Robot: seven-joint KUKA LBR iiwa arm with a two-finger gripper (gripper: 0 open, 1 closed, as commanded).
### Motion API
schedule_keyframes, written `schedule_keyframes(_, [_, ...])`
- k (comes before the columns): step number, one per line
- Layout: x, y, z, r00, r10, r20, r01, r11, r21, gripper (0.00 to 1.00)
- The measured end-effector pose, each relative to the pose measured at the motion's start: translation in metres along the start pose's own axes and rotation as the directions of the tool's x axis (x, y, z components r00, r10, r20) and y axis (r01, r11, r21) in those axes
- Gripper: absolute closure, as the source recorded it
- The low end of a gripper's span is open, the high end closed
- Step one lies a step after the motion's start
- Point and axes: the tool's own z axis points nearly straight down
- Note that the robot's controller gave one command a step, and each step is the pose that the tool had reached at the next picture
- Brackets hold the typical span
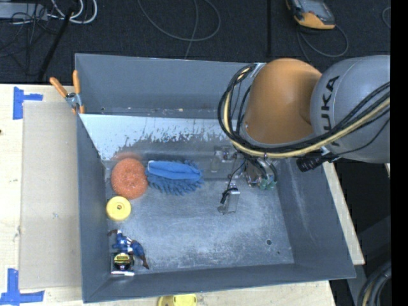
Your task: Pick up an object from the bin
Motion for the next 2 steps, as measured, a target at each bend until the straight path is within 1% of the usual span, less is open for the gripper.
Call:
schedule_keyframes(1, [-0.001,0.000,-0.005,1.000,0.001,0.007,-0.001,1.000,0.000,0.00])
schedule_keyframes(2, [-0.011,0.022,0.030,1.000,0.024,0.016,-0.024,1.000,0.000,0.00])
